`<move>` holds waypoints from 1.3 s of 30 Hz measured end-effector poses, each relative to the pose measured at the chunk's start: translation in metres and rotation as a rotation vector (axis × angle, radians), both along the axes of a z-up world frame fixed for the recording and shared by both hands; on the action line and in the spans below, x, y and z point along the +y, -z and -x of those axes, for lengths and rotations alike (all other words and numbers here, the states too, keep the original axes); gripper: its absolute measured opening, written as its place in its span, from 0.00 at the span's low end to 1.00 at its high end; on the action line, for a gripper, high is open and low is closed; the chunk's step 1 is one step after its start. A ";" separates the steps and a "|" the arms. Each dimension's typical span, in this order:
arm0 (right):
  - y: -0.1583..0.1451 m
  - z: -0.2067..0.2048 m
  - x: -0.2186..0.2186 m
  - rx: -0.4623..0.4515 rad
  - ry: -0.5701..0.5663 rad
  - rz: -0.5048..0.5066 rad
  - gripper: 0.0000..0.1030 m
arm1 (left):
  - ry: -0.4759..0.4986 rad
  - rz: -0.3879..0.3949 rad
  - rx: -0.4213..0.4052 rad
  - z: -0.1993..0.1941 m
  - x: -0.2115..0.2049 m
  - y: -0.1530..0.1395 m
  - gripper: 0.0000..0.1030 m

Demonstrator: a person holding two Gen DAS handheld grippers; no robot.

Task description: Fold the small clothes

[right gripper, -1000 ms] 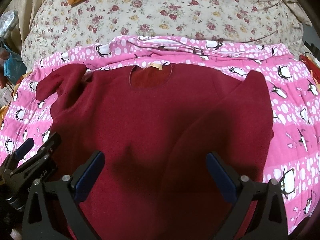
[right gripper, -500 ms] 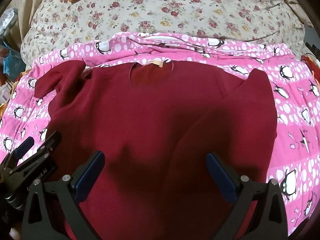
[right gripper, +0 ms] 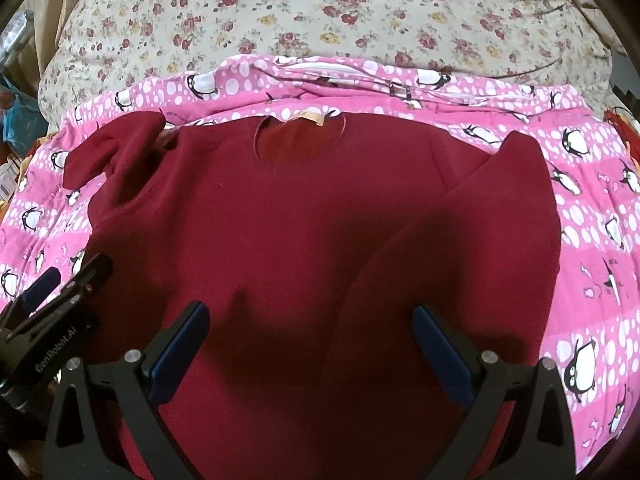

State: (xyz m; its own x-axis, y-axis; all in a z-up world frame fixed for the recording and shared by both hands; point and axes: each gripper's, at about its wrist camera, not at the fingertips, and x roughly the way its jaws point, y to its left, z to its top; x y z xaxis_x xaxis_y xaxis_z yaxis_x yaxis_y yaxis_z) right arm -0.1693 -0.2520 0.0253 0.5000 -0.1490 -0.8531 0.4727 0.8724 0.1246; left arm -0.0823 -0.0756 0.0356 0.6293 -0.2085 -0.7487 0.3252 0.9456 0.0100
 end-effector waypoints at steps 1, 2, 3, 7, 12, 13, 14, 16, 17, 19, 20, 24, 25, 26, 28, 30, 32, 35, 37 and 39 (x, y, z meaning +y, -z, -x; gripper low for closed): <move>0.000 -0.001 0.000 0.001 -0.002 0.001 1.00 | -0.002 0.003 0.003 -0.001 0.001 0.000 0.67; 0.000 -0.001 0.000 0.001 -0.004 0.002 1.00 | -0.004 0.005 0.005 -0.001 0.001 0.000 0.67; 0.000 -0.001 0.001 0.002 -0.007 0.005 1.00 | -0.007 0.007 0.007 -0.002 0.002 0.001 0.67; 0.000 -0.002 0.002 0.005 -0.016 0.014 1.00 | -0.020 0.012 0.011 -0.005 0.005 0.001 0.67; 0.000 -0.004 0.003 -0.001 -0.017 0.015 1.00 | -0.027 0.010 0.013 -0.006 0.007 0.001 0.67; 0.000 -0.004 0.003 -0.004 -0.017 0.016 1.00 | -0.027 0.010 0.013 -0.006 0.007 0.001 0.67; 0.000 -0.004 0.003 -0.006 -0.018 0.017 1.00 | -0.026 0.010 0.013 -0.006 0.007 0.001 0.67; 0.000 -0.005 0.003 -0.005 -0.020 0.021 1.00 | -0.023 0.004 0.010 -0.005 0.006 0.001 0.67; 0.000 -0.005 0.003 -0.005 -0.021 0.025 1.00 | -0.021 0.001 0.010 -0.005 0.005 0.001 0.67; 0.001 -0.005 0.004 -0.006 -0.024 0.029 1.00 | -0.017 -0.004 0.008 -0.004 0.004 0.001 0.67; 0.001 -0.004 0.003 -0.008 -0.024 0.031 1.00 | -0.015 -0.005 0.006 -0.004 0.004 0.001 0.67; -0.001 -0.003 0.002 -0.025 -0.019 0.031 1.00 | -0.013 -0.006 0.003 -0.003 0.004 0.001 0.67; -0.001 -0.003 0.002 -0.028 -0.019 0.031 1.00 | -0.013 -0.006 0.003 -0.003 0.004 0.001 0.67; -0.001 -0.002 0.001 -0.030 -0.019 0.032 1.00 | -0.013 -0.006 0.003 -0.003 0.004 0.001 0.67; 0.000 -0.002 0.002 -0.030 -0.021 0.036 1.00 | -0.013 -0.007 0.002 -0.003 0.004 0.001 0.67; 0.000 -0.002 0.003 -0.028 -0.024 0.043 1.00 | -0.013 -0.009 -0.002 -0.003 0.004 0.000 0.67; 0.000 -0.002 0.005 -0.026 -0.027 0.051 1.00 | -0.014 -0.010 -0.002 -0.003 0.004 0.000 0.67; 0.000 -0.003 0.006 -0.029 -0.037 0.055 1.00 | -0.018 -0.012 -0.001 -0.003 0.006 0.001 0.67; 0.000 -0.003 0.007 -0.036 -0.044 0.059 1.00 | -0.024 -0.011 -0.002 -0.004 0.008 0.000 0.67; -0.001 -0.003 0.008 -0.039 -0.051 0.063 1.00 | -0.030 -0.009 -0.007 -0.004 0.010 0.000 0.67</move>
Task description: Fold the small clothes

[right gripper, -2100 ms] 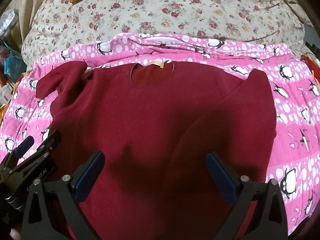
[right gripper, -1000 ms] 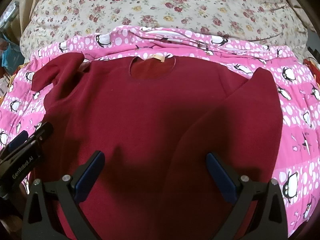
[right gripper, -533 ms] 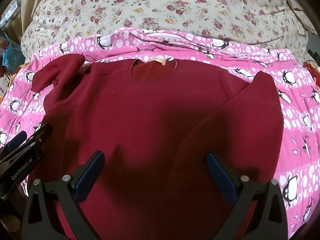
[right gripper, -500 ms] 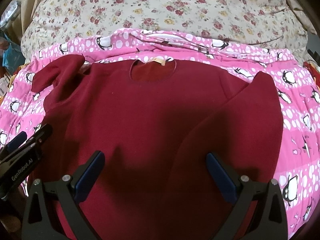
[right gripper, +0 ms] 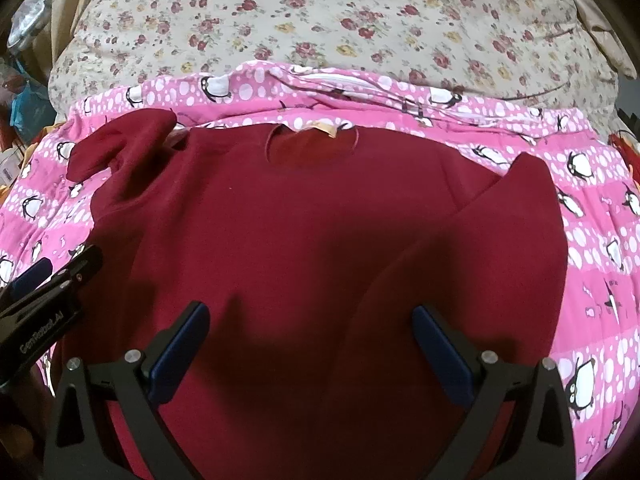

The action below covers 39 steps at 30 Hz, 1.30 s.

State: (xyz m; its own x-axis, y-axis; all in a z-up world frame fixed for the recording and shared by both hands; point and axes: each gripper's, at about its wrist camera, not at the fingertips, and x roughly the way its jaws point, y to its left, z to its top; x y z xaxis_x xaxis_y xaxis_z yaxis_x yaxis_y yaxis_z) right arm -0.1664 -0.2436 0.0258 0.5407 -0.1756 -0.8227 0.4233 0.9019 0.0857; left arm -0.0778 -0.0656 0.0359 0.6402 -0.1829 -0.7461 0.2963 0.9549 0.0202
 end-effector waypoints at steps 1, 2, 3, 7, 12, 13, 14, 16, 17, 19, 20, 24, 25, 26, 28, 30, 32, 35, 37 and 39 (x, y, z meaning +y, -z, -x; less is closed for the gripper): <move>0.000 0.000 0.000 -0.001 -0.004 0.003 1.00 | -0.002 -0.001 -0.001 0.000 0.001 0.000 0.67; 0.000 0.000 0.001 -0.002 -0.007 0.006 1.00 | -0.003 -0.005 -0.001 -0.001 0.002 0.000 0.67; 0.000 -0.001 0.001 -0.004 -0.010 0.009 1.00 | -0.004 -0.008 -0.001 -0.001 0.002 0.001 0.67; 0.000 0.001 -0.001 -0.018 -0.016 0.014 1.00 | -0.004 -0.018 0.010 -0.003 0.002 0.004 0.67; 0.000 0.002 -0.003 -0.021 -0.011 0.014 1.00 | 0.004 -0.025 0.000 -0.001 0.000 0.003 0.67; 0.000 0.002 -0.003 -0.023 -0.009 0.011 1.00 | 0.003 -0.024 0.001 -0.001 0.001 0.003 0.67; 0.000 0.002 -0.004 -0.023 -0.007 0.008 1.00 | 0.002 -0.019 0.006 -0.001 0.001 0.003 0.67; 0.001 0.002 -0.005 -0.020 -0.005 0.007 1.00 | -0.009 0.015 0.031 -0.005 0.007 0.001 0.67; 0.002 0.001 -0.004 -0.019 -0.005 0.007 1.00 | -0.015 0.028 0.038 -0.007 0.011 -0.001 0.67; 0.003 0.001 -0.004 -0.014 -0.012 0.013 1.00 | -0.028 0.032 0.043 -0.016 0.021 -0.006 0.67; 0.003 0.000 -0.004 -0.013 -0.015 0.014 1.00 | -0.039 0.027 0.041 -0.022 0.026 -0.009 0.67; 0.001 0.000 -0.007 -0.010 -0.025 -0.012 1.00 | -0.132 0.078 0.064 -0.060 0.061 -0.023 0.66; 0.000 0.000 -0.007 -0.014 -0.028 -0.022 1.00 | -0.161 0.094 0.058 -0.071 0.070 -0.025 0.64; -0.001 0.001 -0.008 -0.020 -0.029 -0.033 1.00 | -0.203 0.101 0.043 -0.087 0.080 -0.027 0.63; -0.003 0.002 -0.009 -0.027 -0.030 -0.054 1.00 | -0.255 0.105 0.034 -0.111 0.093 -0.027 0.53; -0.003 0.002 -0.008 -0.024 -0.039 -0.064 1.00 | -0.295 0.127 0.060 -0.143 0.107 -0.022 0.52; -0.003 0.001 -0.008 -0.019 -0.049 -0.062 1.00 | -0.338 0.143 0.075 -0.174 0.120 -0.014 0.51; -0.003 -0.003 -0.007 -0.008 -0.076 -0.058 1.00 | -0.420 0.095 0.055 -0.214 0.134 0.001 0.50; -0.003 -0.005 -0.008 -0.005 -0.081 -0.056 1.00 | -0.455 0.094 0.057 -0.233 0.140 0.010 0.50; 0.000 -0.008 -0.010 0.002 -0.082 -0.067 1.00 | -0.466 0.101 0.072 -0.250 0.142 0.021 0.50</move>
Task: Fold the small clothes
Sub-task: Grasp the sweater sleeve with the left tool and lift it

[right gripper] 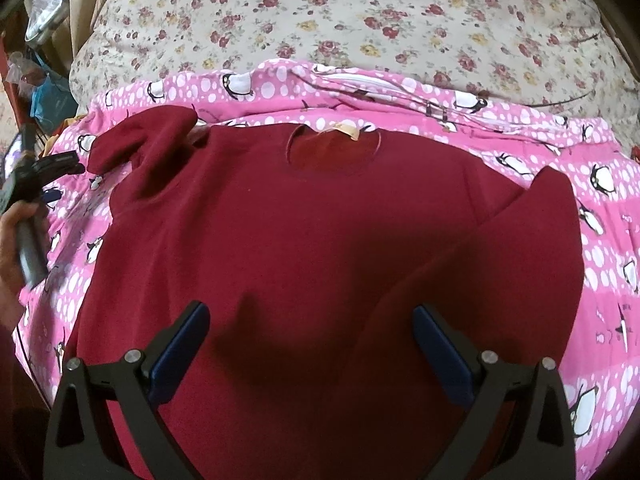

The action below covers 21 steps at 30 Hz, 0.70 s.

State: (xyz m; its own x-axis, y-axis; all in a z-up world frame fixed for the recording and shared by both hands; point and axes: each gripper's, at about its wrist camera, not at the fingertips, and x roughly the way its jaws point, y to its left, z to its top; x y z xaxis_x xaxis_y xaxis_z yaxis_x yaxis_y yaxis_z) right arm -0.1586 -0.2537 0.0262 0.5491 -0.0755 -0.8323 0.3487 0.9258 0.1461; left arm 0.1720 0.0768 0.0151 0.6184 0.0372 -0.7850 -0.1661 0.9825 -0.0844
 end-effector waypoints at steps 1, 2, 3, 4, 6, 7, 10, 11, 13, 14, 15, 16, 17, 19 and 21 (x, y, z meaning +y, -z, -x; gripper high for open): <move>0.001 -0.001 -0.001 0.006 -0.001 -0.005 1.00 | -0.012 -0.010 0.013 -0.010 0.001 0.006 0.50; 0.003 -0.003 -0.002 0.011 -0.002 -0.007 1.00 | -0.023 -0.020 0.022 -0.017 0.001 0.012 0.50; 0.004 -0.005 -0.002 0.013 -0.006 -0.002 1.00 | -0.029 -0.026 0.024 -0.022 0.002 0.015 0.50; 0.004 -0.006 -0.002 0.015 -0.009 0.003 1.00 | -0.035 -0.034 0.024 -0.027 0.002 0.018 0.50; 0.005 -0.009 -0.002 0.022 -0.018 0.017 1.00 | -0.029 -0.058 0.015 -0.035 -0.002 0.020 0.49; 0.005 -0.010 -0.002 0.024 -0.019 0.019 1.00 | -0.016 -0.067 0.004 -0.038 -0.005 0.019 0.37; 0.005 -0.011 -0.003 0.022 -0.018 0.015 1.00 | 0.060 -0.020 0.012 -0.046 -0.010 0.016 0.00; 0.005 -0.011 -0.004 0.022 -0.017 0.013 1.00 | 0.060 -0.021 0.017 -0.046 -0.009 0.013 0.00; 0.004 -0.011 -0.004 0.020 -0.019 0.009 1.00 | 0.074 0.025 0.009 -0.043 -0.001 0.002 0.00; 0.004 -0.011 -0.005 0.021 -0.021 0.008 1.00 | 0.083 0.063 0.002 -0.037 0.007 -0.008 0.00; 0.003 -0.010 -0.005 0.020 -0.023 0.004 1.00 | 0.091 0.083 -0.005 -0.034 0.011 -0.017 0.00; 0.002 -0.008 -0.006 0.018 -0.023 0.000 1.00 | 0.103 0.093 -0.015 -0.028 0.016 -0.027 0.00; 0.000 -0.007 -0.007 0.013 -0.020 -0.004 1.00 | 0.125 0.085 -0.029 -0.018 0.021 -0.043 0.00; -0.003 -0.004 -0.009 0.003 -0.005 -0.018 1.00 | 0.162 0.063 -0.045 -0.001 0.027 -0.067 0.00; -0.006 0.000 -0.012 -0.007 0.007 -0.038 1.00 | 0.208 0.056 -0.062 0.018 0.031 -0.097 0.00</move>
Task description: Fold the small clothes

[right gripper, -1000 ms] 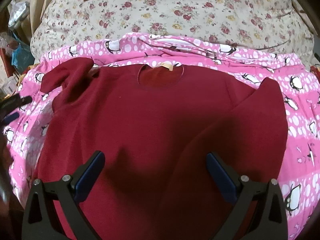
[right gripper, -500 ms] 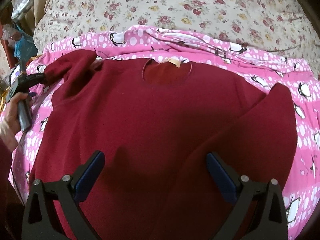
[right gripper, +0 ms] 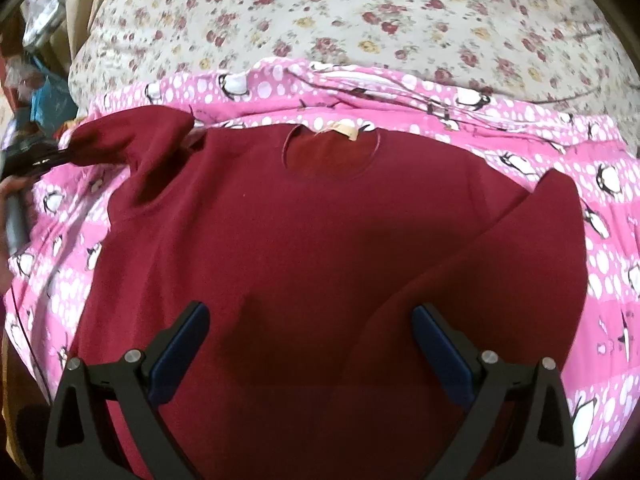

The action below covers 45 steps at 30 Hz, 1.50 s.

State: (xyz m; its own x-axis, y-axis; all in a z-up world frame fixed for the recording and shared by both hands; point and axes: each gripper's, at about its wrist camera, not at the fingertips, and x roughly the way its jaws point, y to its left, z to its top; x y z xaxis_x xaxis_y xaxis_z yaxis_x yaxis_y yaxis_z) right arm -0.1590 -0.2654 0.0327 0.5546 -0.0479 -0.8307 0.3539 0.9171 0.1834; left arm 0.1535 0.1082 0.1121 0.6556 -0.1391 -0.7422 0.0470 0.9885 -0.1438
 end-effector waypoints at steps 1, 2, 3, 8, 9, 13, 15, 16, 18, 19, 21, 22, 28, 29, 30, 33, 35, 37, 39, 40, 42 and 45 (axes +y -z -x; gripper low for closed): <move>-0.002 0.002 -0.001 -0.005 0.003 -0.004 1.00 | 0.024 -0.002 -0.009 0.012 -0.003 -0.016 0.00; -0.004 0.003 -0.002 -0.009 0.007 -0.006 1.00 | 0.050 -0.001 -0.021 0.024 -0.003 -0.033 0.00; -0.006 0.005 -0.003 -0.014 0.012 -0.006 1.00 | 0.072 0.004 -0.027 0.027 -0.006 -0.044 0.00; -0.022 0.017 -0.010 -0.051 0.033 -0.008 1.00 | 0.248 0.021 -0.093 0.090 -0.038 -0.113 0.00; -0.026 0.020 -0.014 -0.061 0.043 -0.005 1.00 | 0.289 0.030 -0.101 0.100 -0.050 -0.124 0.00; -0.036 0.031 -0.028 -0.086 0.087 -0.014 1.00 | 0.455 0.073 -0.095 0.137 -0.103 -0.145 0.00; -0.040 0.037 -0.037 -0.099 0.112 -0.017 1.00 | 0.539 0.079 -0.081 0.156 -0.138 -0.142 0.00; -0.042 0.040 -0.041 -0.102 0.122 -0.016 1.00 | 0.574 0.083 -0.069 0.166 -0.154 -0.137 0.00; -0.045 0.047 -0.050 -0.109 0.143 -0.015 1.00 | 0.640 0.089 -0.036 0.183 -0.190 -0.121 0.00; -0.046 0.049 -0.053 -0.111 0.151 -0.015 1.00 | 0.669 0.094 -0.013 0.191 -0.211 -0.107 0.00; -0.048 0.053 -0.060 -0.118 0.171 -0.017 1.00 | 0.691 0.114 0.037 0.201 -0.244 -0.079 0.00; -0.049 0.055 -0.063 -0.121 0.183 -0.019 1.00 | 0.690 0.115 0.055 0.204 -0.256 -0.064 0.00; -0.047 0.064 -0.079 -0.111 0.222 -0.017 1.00 | 0.664 0.172 0.267 0.210 -0.328 0.048 0.00; -0.046 0.065 -0.081 -0.108 0.227 -0.015 1.00 | 0.654 0.187 0.304 0.209 -0.334 0.064 0.00; -0.045 0.067 -0.084 -0.103 0.235 -0.015 1.00 | 0.657 0.192 0.318 0.210 -0.334 0.070 0.00; -0.041 0.066 -0.089 -0.091 0.241 -0.025 1.00 | 0.669 0.233 0.333 0.213 -0.322 0.072 0.00; -0.039 0.061 -0.090 -0.093 0.219 -0.033 1.00 | 0.675 0.198 0.266 0.217 -0.299 0.056 0.01; -0.038 0.055 -0.090 -0.097 0.194 -0.043 1.00 | 0.649 0.104 0.161 0.223 -0.271 0.041 0.04; -0.038 0.044 -0.090 -0.109 0.169 -0.054 1.00 | 0.561 0.010 0.059 0.223 -0.236 0.032 0.09; -0.037 0.038 -0.090 -0.111 0.159 -0.056 1.00 | 0.507 -0.023 0.035 0.218 -0.221 0.032 0.10; -0.035 0.020 -0.086 -0.109 0.120 -0.064 0.98 | 0.387 -0.071 0.027 0.204 -0.196 0.041 0.10; -0.023 -0.018 -0.080 -0.061 0.049 -0.076 0.91 | 0.259 -0.081 0.061 0.180 -0.170 0.060 0.10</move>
State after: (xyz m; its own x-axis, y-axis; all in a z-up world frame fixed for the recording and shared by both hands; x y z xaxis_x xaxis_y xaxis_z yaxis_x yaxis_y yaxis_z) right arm -0.1410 -0.3450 0.0555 0.6031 -0.0144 -0.7975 0.3836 0.8818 0.2742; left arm -0.0260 -0.0621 0.0521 0.5592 -0.2351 -0.7950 0.2934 0.9530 -0.0755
